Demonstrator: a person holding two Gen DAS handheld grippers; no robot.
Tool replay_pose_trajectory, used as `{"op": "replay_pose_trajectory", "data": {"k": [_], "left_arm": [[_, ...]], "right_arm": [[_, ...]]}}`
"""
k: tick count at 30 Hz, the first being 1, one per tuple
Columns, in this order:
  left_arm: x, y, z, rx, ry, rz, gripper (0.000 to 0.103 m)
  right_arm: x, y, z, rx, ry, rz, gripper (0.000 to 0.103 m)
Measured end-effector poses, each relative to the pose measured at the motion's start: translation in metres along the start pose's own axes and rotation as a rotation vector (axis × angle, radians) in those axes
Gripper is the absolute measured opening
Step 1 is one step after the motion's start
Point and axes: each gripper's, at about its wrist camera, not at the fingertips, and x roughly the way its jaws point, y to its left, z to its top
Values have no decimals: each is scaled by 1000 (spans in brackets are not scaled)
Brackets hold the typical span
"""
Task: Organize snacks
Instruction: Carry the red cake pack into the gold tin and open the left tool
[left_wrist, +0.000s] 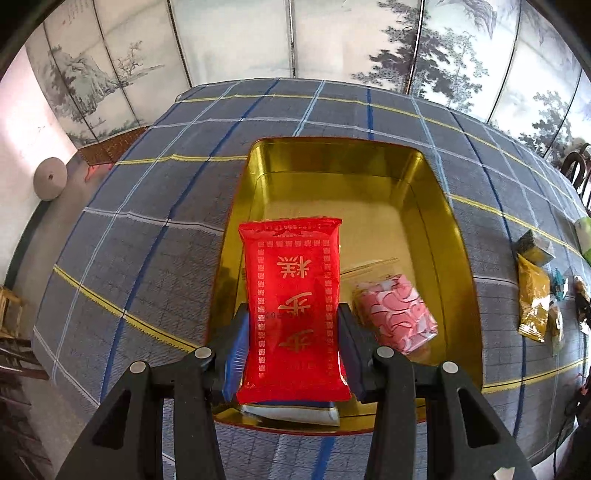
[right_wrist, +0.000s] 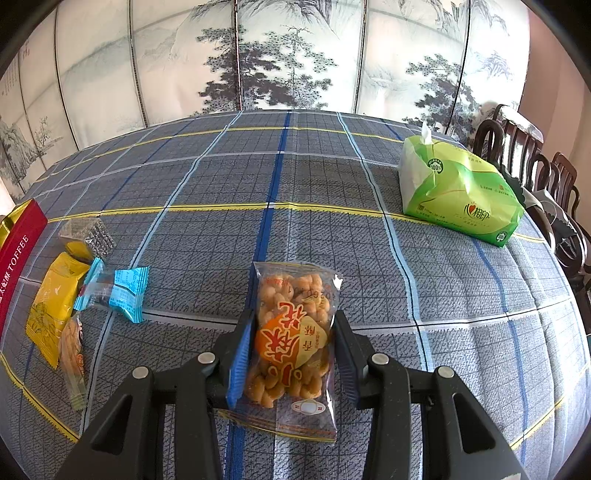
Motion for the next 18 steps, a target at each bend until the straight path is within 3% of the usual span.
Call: {"op": "replay_pose_trajectory", "data": {"k": [18], "left_arm": [[4,12,-2,-9,1,-5,49]], "right_arm": [[-1,0,0,-1,0,-1,42]]}}
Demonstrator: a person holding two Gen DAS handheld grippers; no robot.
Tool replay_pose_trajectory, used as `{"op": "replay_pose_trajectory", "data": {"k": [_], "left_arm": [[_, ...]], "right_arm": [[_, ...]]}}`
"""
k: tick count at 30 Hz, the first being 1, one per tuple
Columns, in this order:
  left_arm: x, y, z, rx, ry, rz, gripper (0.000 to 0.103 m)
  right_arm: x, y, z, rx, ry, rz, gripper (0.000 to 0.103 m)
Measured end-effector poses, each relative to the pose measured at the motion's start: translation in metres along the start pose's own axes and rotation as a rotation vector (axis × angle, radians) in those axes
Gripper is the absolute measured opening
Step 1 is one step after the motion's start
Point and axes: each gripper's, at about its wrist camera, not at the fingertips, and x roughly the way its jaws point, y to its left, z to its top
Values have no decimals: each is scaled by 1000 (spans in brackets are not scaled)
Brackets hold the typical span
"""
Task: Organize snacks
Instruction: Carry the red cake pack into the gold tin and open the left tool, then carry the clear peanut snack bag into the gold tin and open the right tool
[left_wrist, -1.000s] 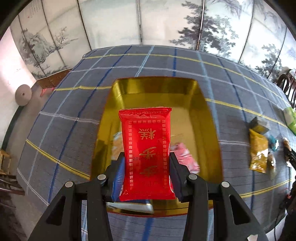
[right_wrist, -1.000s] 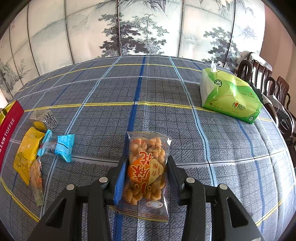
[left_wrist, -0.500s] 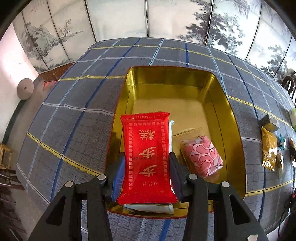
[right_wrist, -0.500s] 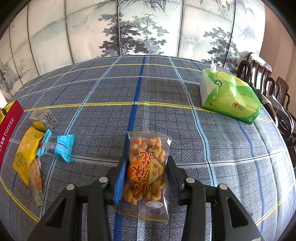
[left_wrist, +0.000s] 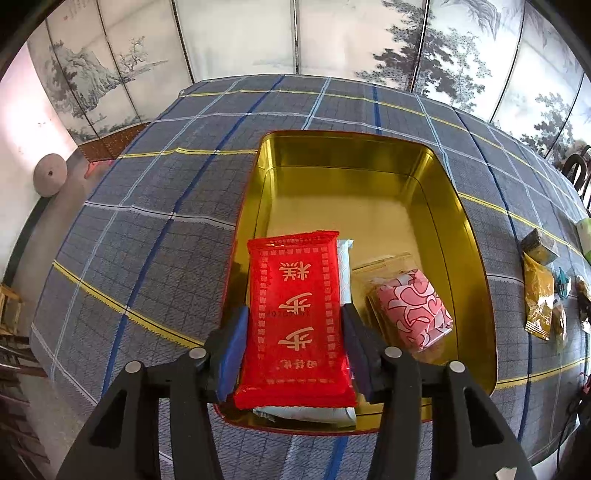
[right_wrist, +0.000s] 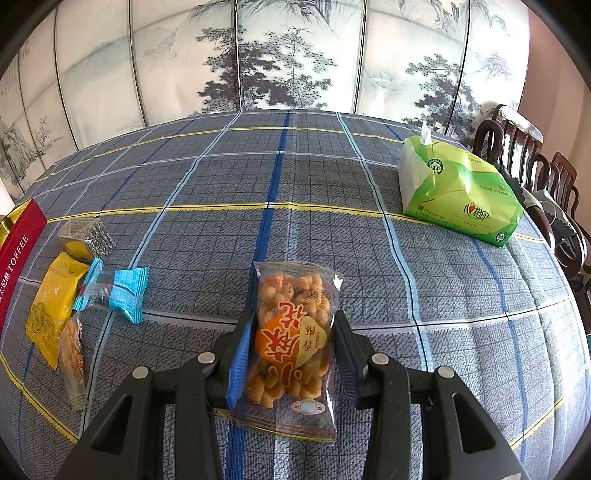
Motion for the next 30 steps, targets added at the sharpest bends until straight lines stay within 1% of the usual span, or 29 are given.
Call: {"op": "replay_pose_trajectory", "data": {"k": [2,9,11,13,17,19,22,26,28,30], "left_arm": [[-2,0,0,6,-5,3,50],[-12,-5,-3,7,-27,8,59],[-16,-6,-4,5,-36,5,60],[-21,-8,-5,2,-45,-1,65],[-29,-14,-9,6,-65,10,69],[-33,-16,-10,8,-74,6,73],[-38,-19,-12,7,-82,-4,75],[-43,-22,-15,10,-93,7,76],[-45,-24,-16,11,-97,8,78],[-46,-24,-16,9,-100,12,79]], "right_arm": [[0,-1,0,-1,0,-1,42],[1,-2,0,5,0,-6,41],[0,-3,0,14,2,-13,41],[0,-1,1,19,3,-20,40],[0,-2,2,34,13,-34,40],[1,-2,4,45,22,-42,40],[2,-1,5,48,30,-58,40],[1,4,7,50,39,-66,40],[1,8,8,51,43,-65,40],[0,14,9,46,35,-67,40]]}}
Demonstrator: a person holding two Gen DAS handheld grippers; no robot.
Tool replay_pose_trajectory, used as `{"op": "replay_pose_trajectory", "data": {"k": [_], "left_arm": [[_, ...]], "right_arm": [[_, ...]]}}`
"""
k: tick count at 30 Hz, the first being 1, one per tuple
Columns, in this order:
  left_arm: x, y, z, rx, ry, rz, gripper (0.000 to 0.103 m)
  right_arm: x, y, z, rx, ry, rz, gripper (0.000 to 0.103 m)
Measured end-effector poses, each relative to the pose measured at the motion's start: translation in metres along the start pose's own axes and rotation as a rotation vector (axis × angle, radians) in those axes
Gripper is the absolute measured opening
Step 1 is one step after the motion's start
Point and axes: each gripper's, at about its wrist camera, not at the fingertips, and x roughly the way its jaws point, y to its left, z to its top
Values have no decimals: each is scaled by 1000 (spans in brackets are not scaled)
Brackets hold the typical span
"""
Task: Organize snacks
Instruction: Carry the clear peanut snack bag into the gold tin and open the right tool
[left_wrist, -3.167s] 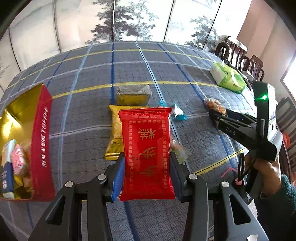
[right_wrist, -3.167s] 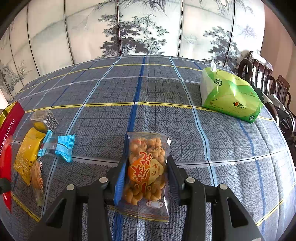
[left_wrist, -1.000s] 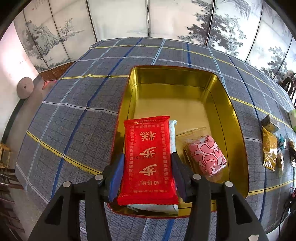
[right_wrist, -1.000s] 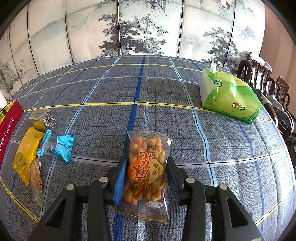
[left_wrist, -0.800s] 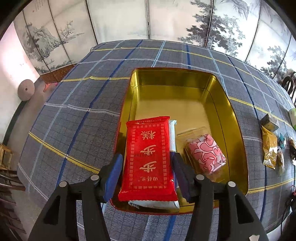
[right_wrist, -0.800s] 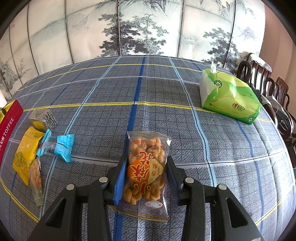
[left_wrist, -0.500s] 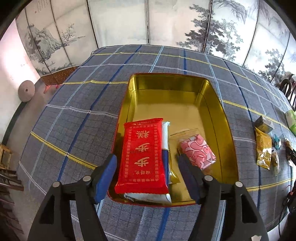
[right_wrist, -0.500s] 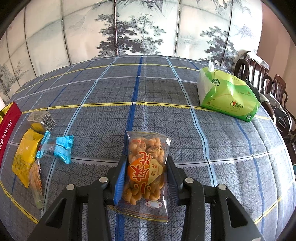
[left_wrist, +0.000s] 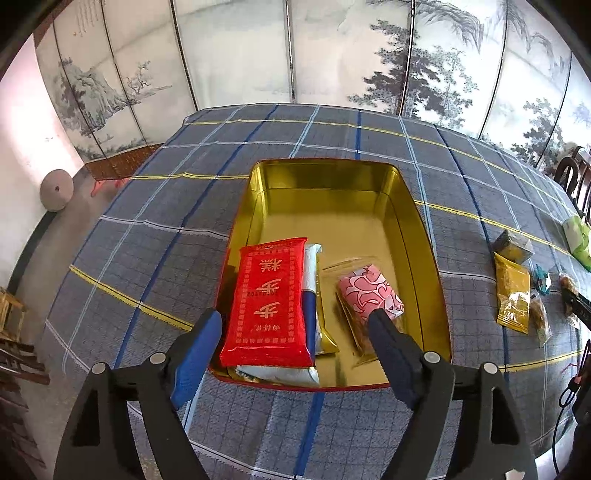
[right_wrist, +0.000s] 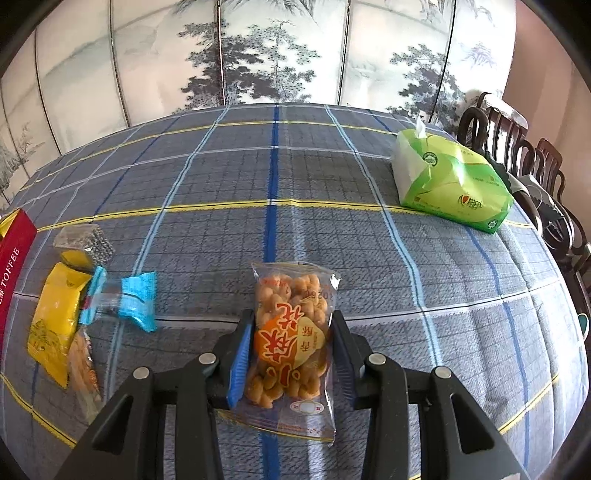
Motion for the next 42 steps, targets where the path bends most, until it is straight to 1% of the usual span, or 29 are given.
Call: {"op": "replay_pose_trajectory", "data": {"k": [5,12,16,21,24,31,36,42], "left_arm": [[-2,3,-3,-8,-1,1,81],[-7,13,-7,-33,-13,10,82],[-11,24,-8,-63,-24,10,83],[-13,39,-10,-103,-24,13,84],[-13,47,-13,-121,-20,18,84],[-12,68,-20,-163,-12,24,84],[-14,84,-27,-191,-6,32,84],[-18,102,-33,-216,-2,41,84]], "right_arm": [[-10,9,7,-3,-12,7,40],[-33,38,14,-44,-43,34,40],[-44,62,16,-63,-45,91,40],[-60,106,16,-114,-55,167,40],[-69,139,18,-163,-63,220,40],[-85,211,14,-270,-68,313,40],[-90,257,9,-338,-57,355,40],[-89,293,3,-392,-39,370,40]]}}
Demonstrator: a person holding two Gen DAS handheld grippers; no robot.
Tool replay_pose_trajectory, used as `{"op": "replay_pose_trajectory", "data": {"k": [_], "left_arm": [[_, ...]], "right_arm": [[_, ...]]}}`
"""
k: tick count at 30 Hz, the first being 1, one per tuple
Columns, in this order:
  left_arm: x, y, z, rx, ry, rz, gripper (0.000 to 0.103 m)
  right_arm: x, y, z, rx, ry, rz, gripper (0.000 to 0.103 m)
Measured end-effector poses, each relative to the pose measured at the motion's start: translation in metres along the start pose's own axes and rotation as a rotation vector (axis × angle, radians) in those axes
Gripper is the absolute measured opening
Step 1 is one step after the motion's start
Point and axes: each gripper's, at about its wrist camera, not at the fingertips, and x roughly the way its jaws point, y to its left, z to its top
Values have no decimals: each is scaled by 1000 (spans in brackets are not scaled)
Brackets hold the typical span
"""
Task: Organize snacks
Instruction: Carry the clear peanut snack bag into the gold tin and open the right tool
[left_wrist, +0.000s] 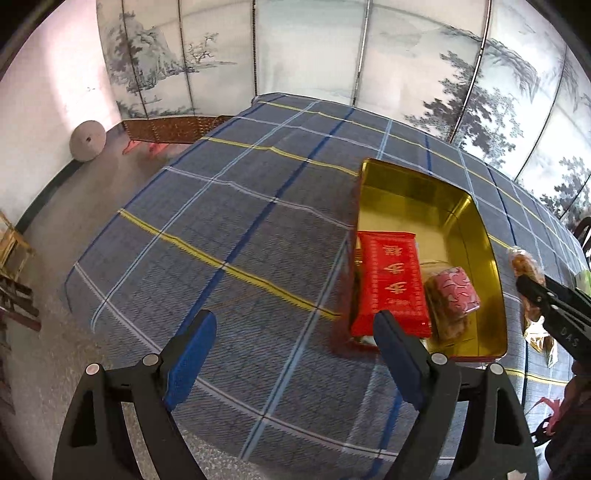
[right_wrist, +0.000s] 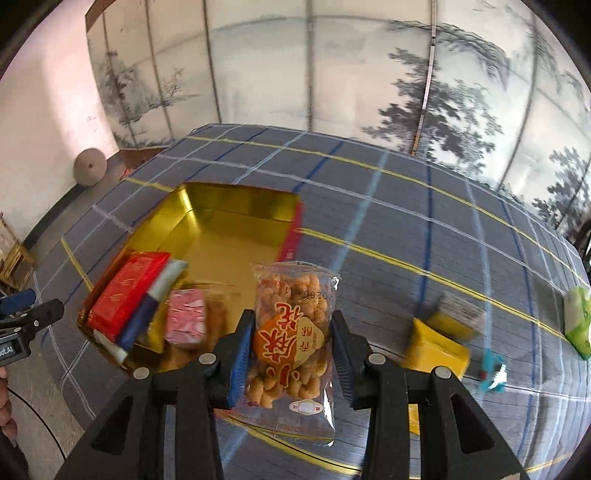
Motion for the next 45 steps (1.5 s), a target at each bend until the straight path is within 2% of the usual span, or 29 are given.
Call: {"op": "replay_pose_trajectory", "data": {"k": [14,17,21,24,28,32,35,45], "left_arm": [[-1,26,-4,-50,13,3,85],[-1,29,-4,-57,16,2,85],[-1,31,-5,-62,18,1,85],[0,31,-5,-63,22,3,85],[2,30,-5,-62,28,2,85],[4,29,-6,-59,34,0,85],[4,30,-6,-60,35,1,85],[2,25,-5,-47,27,-5,85]], "right_arm": [[22,49,4,-98,33,-18,40],[24,56,1,-98,52,12,40],[25,60,-1,-92,55,31,40],[25,61,-3,-58,73,97,40],[25,69,-6,-88,62,85,40],[24,72,-2,-70,63,112,40],[25,70,0,-35,67,145,41],[14,57,0,-10,25,167,46]]}}
